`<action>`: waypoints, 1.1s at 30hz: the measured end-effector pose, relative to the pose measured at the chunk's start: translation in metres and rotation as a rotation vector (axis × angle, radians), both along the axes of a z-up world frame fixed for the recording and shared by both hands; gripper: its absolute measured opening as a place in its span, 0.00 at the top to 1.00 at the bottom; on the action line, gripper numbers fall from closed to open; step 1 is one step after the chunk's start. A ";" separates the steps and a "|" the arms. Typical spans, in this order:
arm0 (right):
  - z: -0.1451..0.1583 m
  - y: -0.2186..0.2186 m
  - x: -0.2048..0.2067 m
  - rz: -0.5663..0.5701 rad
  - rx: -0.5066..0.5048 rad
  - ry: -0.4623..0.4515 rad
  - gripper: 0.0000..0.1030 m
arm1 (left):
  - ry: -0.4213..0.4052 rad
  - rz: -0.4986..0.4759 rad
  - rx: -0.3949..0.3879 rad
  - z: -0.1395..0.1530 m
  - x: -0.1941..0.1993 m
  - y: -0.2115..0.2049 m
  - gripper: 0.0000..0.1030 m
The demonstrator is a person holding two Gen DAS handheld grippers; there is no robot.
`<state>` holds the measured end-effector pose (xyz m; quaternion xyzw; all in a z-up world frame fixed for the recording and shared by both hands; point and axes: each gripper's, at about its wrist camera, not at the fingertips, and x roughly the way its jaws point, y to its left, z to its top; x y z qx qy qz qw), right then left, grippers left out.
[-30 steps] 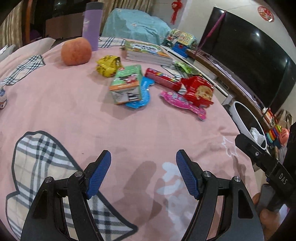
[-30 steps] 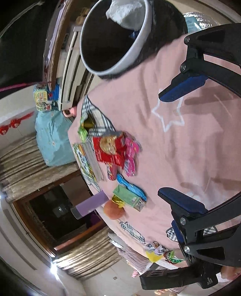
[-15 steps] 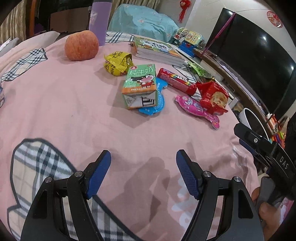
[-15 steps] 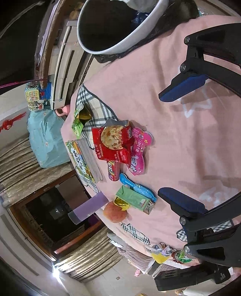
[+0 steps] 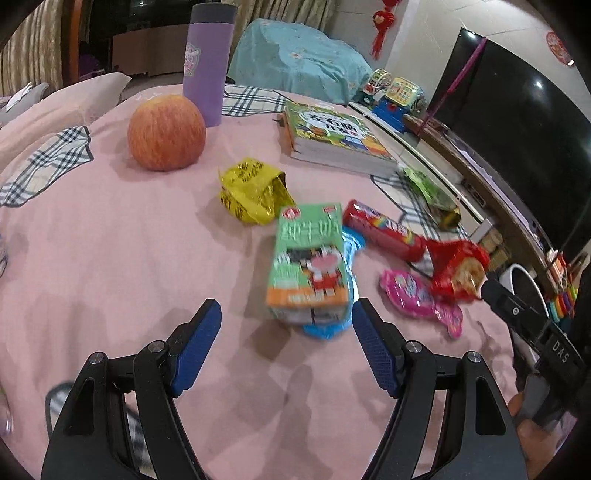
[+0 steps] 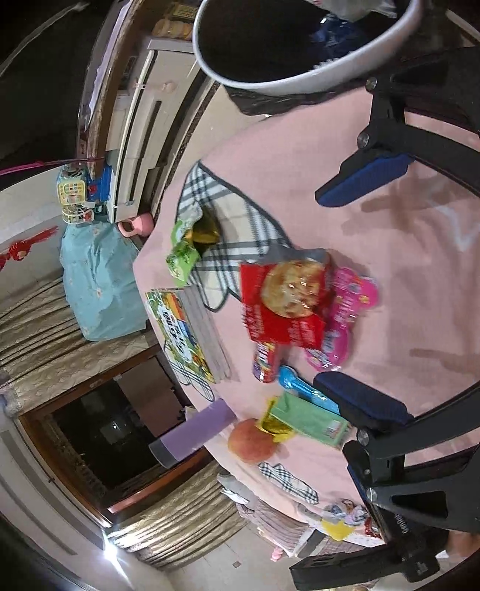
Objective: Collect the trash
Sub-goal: 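Grasp the green milk carton with the left tool while the right tool grasps the red snack bag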
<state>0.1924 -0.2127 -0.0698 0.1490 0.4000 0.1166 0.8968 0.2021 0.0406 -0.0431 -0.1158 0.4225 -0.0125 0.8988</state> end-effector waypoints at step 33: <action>0.017 -0.026 -0.065 0.025 0.052 -0.053 0.90 | -0.038 -0.216 0.005 -0.006 -0.062 -0.071 0.52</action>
